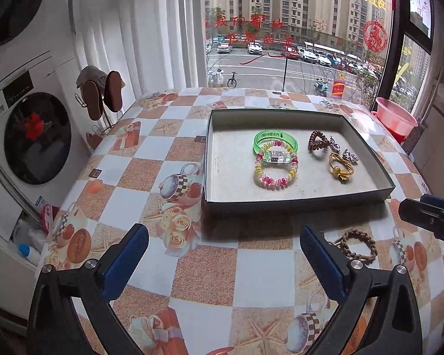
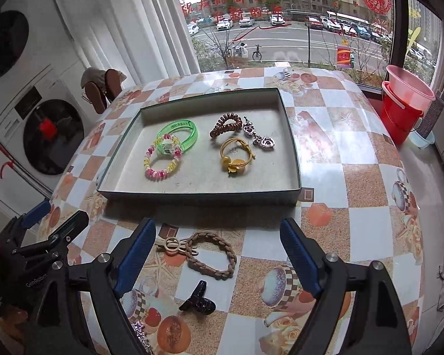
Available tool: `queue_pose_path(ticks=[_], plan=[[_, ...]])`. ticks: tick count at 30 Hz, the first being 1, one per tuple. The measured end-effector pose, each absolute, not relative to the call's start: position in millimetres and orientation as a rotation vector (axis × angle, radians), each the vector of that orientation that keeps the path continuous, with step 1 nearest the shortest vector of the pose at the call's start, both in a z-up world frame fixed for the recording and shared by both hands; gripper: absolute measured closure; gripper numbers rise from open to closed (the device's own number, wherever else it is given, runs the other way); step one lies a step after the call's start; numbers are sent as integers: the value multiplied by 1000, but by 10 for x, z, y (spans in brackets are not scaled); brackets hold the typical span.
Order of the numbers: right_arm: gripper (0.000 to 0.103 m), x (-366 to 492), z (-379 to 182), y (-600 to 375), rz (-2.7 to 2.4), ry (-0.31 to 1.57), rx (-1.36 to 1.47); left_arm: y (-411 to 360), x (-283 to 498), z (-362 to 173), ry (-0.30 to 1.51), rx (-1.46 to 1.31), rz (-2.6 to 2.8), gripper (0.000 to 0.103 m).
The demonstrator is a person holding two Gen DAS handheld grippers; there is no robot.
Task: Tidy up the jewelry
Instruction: 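Withdraw both tools from the tray toward the remaining items, then grasp the silver star hair clip with the left tool while the right tool grasps the black claw clip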
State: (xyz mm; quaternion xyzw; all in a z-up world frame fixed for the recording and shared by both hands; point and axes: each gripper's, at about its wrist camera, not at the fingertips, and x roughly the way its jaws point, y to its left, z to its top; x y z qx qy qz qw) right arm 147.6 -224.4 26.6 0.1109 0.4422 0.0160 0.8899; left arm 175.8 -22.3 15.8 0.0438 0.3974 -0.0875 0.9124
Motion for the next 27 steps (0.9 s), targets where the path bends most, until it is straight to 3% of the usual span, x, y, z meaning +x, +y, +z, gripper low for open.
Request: queue_pose_path(ticks=[2,27], plan=[[0,1389,264,-2239,46,916,238,-209,1653,133,825,103,-191,0],[0,945,-220,-2164,-5,1069,199,-479,667,-307,959,116,-355,0]])
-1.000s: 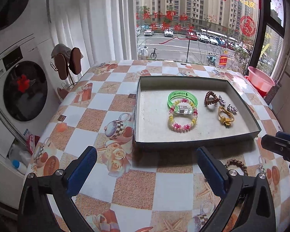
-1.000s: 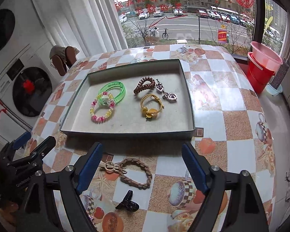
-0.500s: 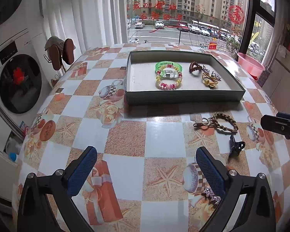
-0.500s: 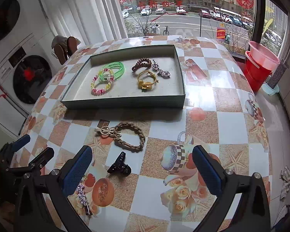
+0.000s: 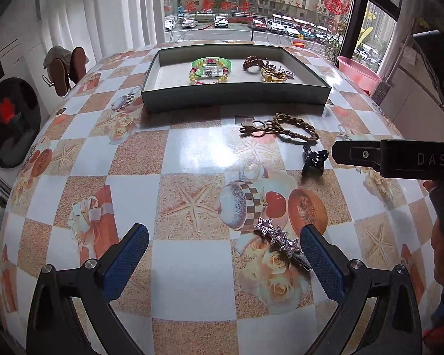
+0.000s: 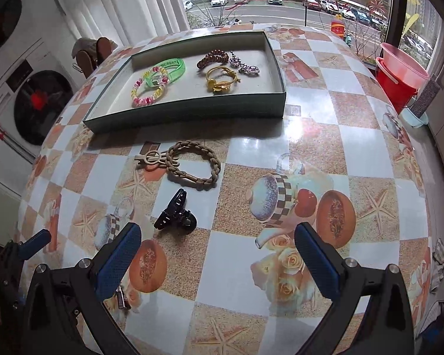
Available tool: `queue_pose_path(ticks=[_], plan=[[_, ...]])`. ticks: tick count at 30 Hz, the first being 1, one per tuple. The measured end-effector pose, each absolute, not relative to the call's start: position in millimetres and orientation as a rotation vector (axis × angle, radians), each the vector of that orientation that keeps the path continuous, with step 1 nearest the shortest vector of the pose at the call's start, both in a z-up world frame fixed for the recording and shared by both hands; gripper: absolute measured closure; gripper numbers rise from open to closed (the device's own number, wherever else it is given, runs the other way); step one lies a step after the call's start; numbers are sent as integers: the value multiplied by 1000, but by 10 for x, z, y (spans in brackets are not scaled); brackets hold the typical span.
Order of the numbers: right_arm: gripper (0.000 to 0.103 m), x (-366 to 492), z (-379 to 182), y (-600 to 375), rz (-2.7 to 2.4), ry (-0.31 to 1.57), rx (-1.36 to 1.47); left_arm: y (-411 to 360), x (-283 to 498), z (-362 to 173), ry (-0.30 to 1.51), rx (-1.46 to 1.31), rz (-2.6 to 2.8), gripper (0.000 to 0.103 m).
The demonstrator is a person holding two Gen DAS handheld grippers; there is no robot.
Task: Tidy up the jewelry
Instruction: 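Grasp the silver star hair clip with the left tool while the right tool grasps the black claw clip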
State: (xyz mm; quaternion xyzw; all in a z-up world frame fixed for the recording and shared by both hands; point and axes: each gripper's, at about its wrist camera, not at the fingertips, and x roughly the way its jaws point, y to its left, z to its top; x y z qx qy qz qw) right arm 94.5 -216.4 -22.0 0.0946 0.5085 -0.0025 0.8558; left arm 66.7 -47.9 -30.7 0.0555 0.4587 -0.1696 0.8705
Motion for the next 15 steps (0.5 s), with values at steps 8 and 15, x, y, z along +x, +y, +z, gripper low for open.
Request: queue_pose_path(ticks=[8,15], plan=[[1,1061,-309,-2038,18,1105,203,-628,607,-427,986,121,-320,0],[26,1158,-399,-1933,31,1136,178,-676,620,-479,989,147,-294,4]])
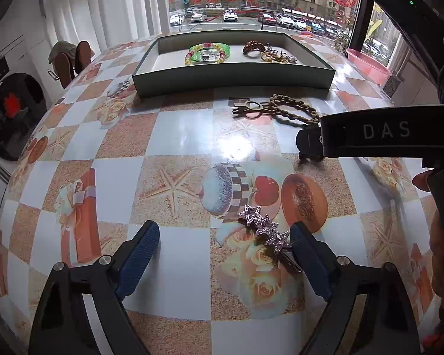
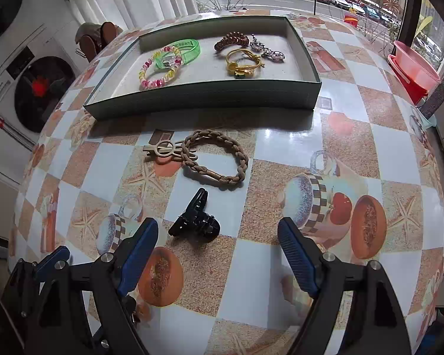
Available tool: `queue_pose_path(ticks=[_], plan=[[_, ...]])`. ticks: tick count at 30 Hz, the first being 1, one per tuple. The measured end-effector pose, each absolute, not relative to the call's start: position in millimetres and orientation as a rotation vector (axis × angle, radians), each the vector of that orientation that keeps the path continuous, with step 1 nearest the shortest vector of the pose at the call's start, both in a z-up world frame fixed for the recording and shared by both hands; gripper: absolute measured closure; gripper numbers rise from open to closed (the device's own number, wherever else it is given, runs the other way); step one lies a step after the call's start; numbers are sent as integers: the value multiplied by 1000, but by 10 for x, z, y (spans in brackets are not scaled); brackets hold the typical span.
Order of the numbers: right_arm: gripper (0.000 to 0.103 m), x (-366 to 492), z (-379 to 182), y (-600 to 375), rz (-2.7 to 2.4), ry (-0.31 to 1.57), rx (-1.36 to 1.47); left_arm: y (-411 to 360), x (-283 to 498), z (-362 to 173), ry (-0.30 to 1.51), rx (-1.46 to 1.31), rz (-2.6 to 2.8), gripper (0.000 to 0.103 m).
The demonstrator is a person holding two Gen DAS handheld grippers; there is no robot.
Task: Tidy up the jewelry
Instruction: 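Grasp the silver star hair clip with the left tool while the right tool grasps the black claw clip, then carry the star clip and black claw clip over the tray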
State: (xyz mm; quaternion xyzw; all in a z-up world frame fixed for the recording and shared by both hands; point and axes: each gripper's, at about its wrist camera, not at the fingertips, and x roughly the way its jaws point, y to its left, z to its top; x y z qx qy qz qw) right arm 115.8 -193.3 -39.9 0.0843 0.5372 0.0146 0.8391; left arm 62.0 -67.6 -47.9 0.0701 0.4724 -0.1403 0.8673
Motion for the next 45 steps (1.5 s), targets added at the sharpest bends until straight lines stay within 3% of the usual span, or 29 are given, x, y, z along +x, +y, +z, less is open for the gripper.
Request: queue_pose_path(ticks=[6,7,13,15,19,20,24,26,45], plan=[[33,1182,-440,-1851,38,1145,140,-699,618,-491,986,161,-297,11],[34,1184,-442,-1839,39,1146,132,-705,616,-486,985,157,-308,17],[53,1177,-434,-1774,37,1142,84,-762,590,-469,978,178,-341,30],[63,1173,-431,-1764,33,1141,72,-770,580,-464,977,177,-353,37],[69,1168,-430,-1774,32,1133,68,-787,563,-451,971,188,-373,58],[73,1164,-429,-1781,32,1130,70,-786,563,-449,971,189,-376,59],[74,1140,-427,-1815,36,1121,84,-743,573,-448,973,171,-393,61],[74,1121,-424,-1836,39,1118,92,-714,586,-441,977,155,-403,68],[74,957,-135,-2100,101,1037,176,-399,808,-96,951,52,-411,68]])
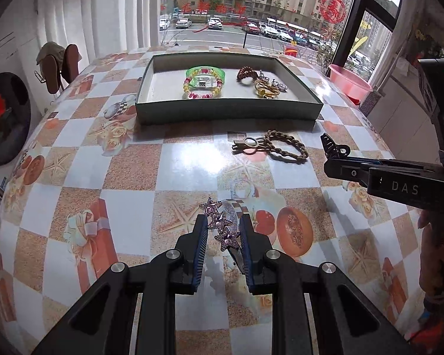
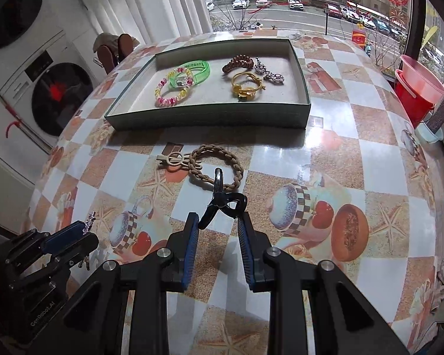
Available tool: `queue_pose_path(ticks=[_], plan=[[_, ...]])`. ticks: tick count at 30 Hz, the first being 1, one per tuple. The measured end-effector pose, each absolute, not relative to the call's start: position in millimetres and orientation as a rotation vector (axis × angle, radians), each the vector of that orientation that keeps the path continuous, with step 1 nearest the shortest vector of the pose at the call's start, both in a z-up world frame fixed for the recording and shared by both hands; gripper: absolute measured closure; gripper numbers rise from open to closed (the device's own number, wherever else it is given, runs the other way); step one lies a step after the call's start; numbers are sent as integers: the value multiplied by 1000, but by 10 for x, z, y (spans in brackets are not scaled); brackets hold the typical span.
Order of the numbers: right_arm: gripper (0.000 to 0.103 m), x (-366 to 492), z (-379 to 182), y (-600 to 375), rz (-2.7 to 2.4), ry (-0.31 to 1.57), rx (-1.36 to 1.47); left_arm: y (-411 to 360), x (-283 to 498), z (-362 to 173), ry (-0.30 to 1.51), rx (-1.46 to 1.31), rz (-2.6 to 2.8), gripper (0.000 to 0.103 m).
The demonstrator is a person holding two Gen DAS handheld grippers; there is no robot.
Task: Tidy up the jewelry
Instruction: 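Carry the star clip and black claw clip over the tray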
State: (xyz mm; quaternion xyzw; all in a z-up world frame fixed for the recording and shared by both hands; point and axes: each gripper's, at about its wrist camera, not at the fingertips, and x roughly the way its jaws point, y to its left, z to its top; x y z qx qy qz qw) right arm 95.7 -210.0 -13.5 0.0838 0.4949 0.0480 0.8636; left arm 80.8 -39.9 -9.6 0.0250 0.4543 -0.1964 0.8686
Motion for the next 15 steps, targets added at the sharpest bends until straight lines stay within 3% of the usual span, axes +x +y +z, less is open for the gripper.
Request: queue_pose_path(ticks=[15], plan=[[74,1211,522,-2384,112,942,223,-272,1316,625,850,46,-415,68]])
